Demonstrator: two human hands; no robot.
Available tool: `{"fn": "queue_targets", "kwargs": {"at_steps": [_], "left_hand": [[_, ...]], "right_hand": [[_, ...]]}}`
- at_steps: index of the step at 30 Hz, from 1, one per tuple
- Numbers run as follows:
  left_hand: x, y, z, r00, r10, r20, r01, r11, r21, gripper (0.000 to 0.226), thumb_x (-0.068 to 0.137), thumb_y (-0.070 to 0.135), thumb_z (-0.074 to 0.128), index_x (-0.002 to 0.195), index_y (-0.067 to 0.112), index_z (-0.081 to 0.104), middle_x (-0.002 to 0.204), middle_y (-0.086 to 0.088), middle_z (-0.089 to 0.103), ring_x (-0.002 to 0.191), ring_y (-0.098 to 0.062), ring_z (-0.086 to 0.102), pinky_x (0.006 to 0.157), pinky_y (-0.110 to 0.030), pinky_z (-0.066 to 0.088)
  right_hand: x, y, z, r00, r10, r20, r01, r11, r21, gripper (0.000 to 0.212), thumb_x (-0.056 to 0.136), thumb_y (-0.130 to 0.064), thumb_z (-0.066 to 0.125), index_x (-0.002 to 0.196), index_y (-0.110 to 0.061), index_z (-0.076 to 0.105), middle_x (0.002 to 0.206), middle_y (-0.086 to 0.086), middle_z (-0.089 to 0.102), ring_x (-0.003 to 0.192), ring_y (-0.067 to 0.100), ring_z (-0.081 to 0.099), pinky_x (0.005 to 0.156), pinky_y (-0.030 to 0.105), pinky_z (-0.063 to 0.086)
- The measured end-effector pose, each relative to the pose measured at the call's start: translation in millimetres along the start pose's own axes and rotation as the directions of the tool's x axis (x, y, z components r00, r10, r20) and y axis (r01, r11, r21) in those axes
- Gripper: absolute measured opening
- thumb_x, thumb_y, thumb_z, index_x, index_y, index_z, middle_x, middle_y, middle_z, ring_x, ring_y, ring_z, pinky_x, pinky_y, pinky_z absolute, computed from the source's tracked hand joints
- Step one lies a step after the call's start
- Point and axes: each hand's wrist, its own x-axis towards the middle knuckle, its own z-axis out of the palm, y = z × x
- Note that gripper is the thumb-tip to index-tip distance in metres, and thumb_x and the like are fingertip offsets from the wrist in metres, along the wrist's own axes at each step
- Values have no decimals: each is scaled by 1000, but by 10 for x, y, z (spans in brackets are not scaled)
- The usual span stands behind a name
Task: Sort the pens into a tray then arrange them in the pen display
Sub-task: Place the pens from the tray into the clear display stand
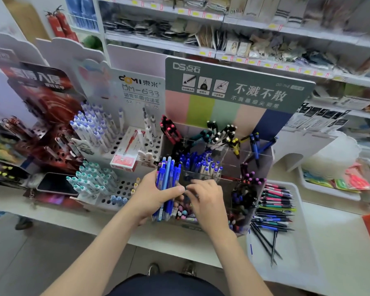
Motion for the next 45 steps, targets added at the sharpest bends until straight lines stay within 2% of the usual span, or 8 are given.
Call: {"fn": "queue_targets", "kwargs": {"at_steps": [3, 6, 9, 14, 18, 24, 40, 45], "left_hand": [[23, 18, -3, 1000, 4, 9, -4, 999, 36, 25, 89, 10, 84, 108, 10, 68, 91, -6, 79, 82, -22, 77, 74, -34, 63], [54, 47, 19, 999, 14, 40, -17, 998, 68, 32, 87, 17, 88, 114, 20, 70, 98, -2, 80, 87, -17, 77, 78, -32, 62], [64, 53, 74, 997, 40, 61, -44, 997, 63, 37, 87, 18, 88, 119, 22, 69, 103, 1, 80, 92, -13, 77, 76, -25, 60], [64, -8, 68, 999, 19, 25, -18, 999, -43, 30, 93, 9, 80, 118, 9, 64, 97, -9, 79, 84, -26, 78, 72, -33, 60], [49, -28, 47, 1000, 10, 10, -9, 995, -101, 29, 95, 6, 77, 121, 7, 63, 98, -11, 78, 86, -32, 78, 71, -44, 62], [56, -7, 33, 1000, 1, 13, 1, 993, -116, 31, 96, 5, 76, 122, 3, 61, 108, -12, 78, 91, -34, 79, 73, -46, 64], [170, 38, 102, 999, -11, 42, 17, 990, -142, 37, 94, 14, 80, 122, 10, 57, 88, -8, 71, 76, -26, 71, 65, -42, 61], [192, -8, 148, 999, -3, 34, 8, 991, -130, 39, 93, 19, 83, 124, 19, 60, 100, -11, 74, 79, -27, 73, 71, -46, 62]], "right_hand": [[153, -211, -214, 984, 175, -36, -161, 956, 246, 18, 107, -25, 63, 116, -19, 78, 112, -11, 76, 104, 9, 66, 90, 33, 54], [376, -446, -433, 912, 391, 124, -392, 740, 547, 21, 104, -30, 67, 120, -23, 79, 104, -15, 79, 99, 3, 73, 87, 23, 57], [500, -470, -499, 884, 432, 176, -449, 684, 575, 8, 97, -25, 76, 104, -25, 80, 89, -11, 78, 85, 7, 74, 80, 31, 60], [575, -456, -653, 790, 579, -200, -299, 649, 699, 4, 105, -21, 67, 107, -21, 70, 94, -8, 73, 85, 13, 69, 78, 31, 56], [615, -409, -690, 779, 402, -482, -103, 839, 535, 9, 107, -14, 65, 116, -13, 66, 102, -12, 68, 87, 9, 66, 77, 23, 52], [619, -181, -308, 961, 36, -274, -19, 998, 62, 20, 97, -15, 78, 117, -13, 74, 101, -3, 74, 93, 17, 67, 84, 41, 50], [671, -79, -427, 937, 254, -241, -307, 927, -215, 12, 87, -38, 81, 89, -28, 76, 97, -3, 60, 95, 28, 50, 76, 38, 31], [645, -146, -490, 984, 106, -143, -136, 966, -219, 16, 96, -43, 71, 101, -31, 81, 100, -6, 58, 96, 23, 49, 76, 41, 39]]}}
